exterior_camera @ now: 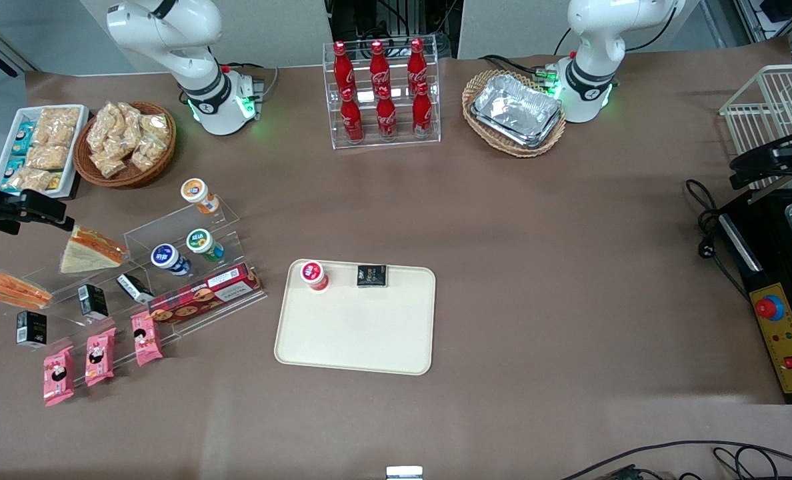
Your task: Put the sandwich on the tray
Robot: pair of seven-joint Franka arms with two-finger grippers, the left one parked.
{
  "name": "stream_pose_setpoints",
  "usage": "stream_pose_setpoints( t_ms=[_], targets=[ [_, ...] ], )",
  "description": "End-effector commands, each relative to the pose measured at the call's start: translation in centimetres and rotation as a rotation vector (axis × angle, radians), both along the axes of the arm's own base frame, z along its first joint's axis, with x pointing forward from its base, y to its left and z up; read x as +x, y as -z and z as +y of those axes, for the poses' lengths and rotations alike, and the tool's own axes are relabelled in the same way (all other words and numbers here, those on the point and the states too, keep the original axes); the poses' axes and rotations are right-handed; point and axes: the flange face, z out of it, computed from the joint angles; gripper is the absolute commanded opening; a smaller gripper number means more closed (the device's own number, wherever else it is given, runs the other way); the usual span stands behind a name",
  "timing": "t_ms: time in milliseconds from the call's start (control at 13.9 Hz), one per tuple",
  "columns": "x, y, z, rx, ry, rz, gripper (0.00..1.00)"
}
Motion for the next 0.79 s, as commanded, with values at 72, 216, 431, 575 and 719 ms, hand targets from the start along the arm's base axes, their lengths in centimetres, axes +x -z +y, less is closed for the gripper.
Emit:
stream_pose_setpoints(
  t_ms=[72,216,431,575,719],
  targets=[
    [0.5,-0.3,-0.4,0.006,0.001,-0.015,1.0],
    [0.4,-0.3,-0.3,0.004,-0.002,-0.014,1.0],
    [0.4,-0.2,-0.6,0.002,0.003,-0.011,1.0],
    [0.2,-0.3,-2.2,0.002,0.015,-0.012,1.0],
    [0.0,-0.3,-4.0,0.002,-0.101,-0.022,1.0]
  ],
)
